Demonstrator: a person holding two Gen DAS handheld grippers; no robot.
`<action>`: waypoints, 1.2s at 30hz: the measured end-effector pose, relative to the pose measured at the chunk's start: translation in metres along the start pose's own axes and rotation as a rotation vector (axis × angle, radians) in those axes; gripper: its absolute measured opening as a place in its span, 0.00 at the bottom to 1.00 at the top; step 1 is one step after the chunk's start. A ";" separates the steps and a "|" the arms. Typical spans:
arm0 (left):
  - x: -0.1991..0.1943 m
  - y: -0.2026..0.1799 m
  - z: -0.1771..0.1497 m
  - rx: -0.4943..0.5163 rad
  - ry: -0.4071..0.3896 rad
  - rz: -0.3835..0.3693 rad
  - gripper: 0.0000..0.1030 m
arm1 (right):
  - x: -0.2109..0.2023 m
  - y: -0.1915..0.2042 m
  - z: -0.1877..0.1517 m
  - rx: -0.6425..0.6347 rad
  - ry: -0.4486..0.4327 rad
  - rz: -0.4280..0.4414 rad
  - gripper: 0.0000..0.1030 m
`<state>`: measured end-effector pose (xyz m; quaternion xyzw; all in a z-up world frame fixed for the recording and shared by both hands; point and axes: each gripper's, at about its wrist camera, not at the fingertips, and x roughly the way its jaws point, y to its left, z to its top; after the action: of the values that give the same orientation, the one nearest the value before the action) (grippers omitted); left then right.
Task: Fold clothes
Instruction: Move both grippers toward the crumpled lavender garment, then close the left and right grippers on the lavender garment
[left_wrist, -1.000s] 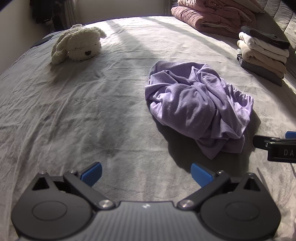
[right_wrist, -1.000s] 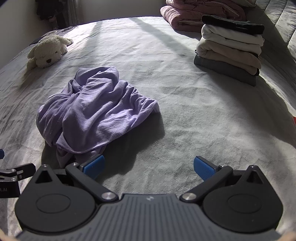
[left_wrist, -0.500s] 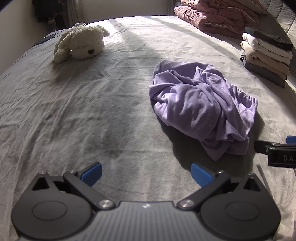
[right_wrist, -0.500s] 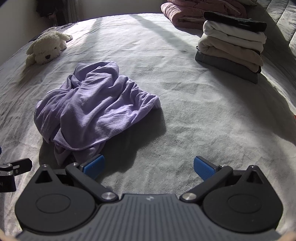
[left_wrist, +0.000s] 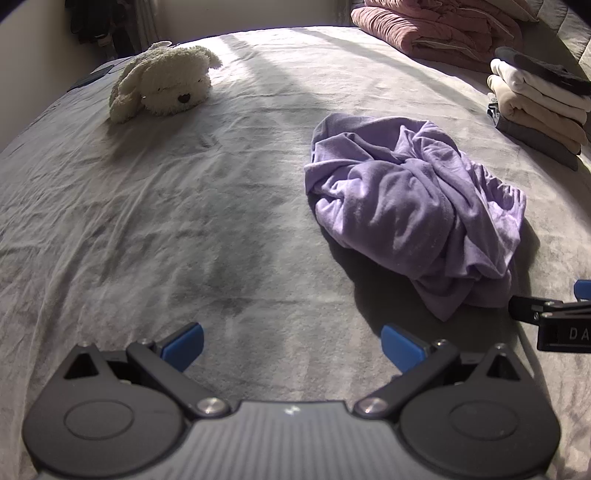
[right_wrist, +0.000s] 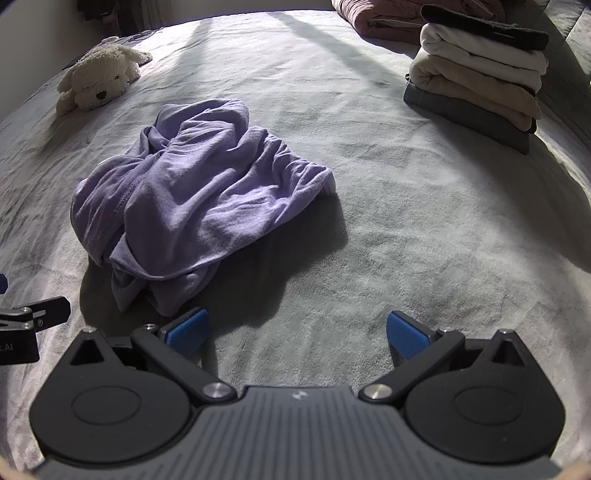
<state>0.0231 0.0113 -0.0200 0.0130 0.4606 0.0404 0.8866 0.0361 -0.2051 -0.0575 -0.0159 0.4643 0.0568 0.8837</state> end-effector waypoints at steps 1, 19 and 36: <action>0.002 -0.001 -0.001 0.004 0.006 0.002 1.00 | 0.001 0.000 0.000 0.002 0.008 0.003 1.00; 0.020 0.001 -0.009 0.007 -0.041 -0.031 1.00 | 0.012 0.002 0.001 -0.105 -0.004 0.020 1.00; 0.024 0.011 0.017 -0.212 -0.221 -0.375 0.62 | -0.012 -0.013 0.032 -0.051 -0.136 0.140 1.00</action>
<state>0.0500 0.0244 -0.0289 -0.1615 0.3481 -0.0782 0.9201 0.0570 -0.2168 -0.0303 -0.0019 0.4016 0.1312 0.9064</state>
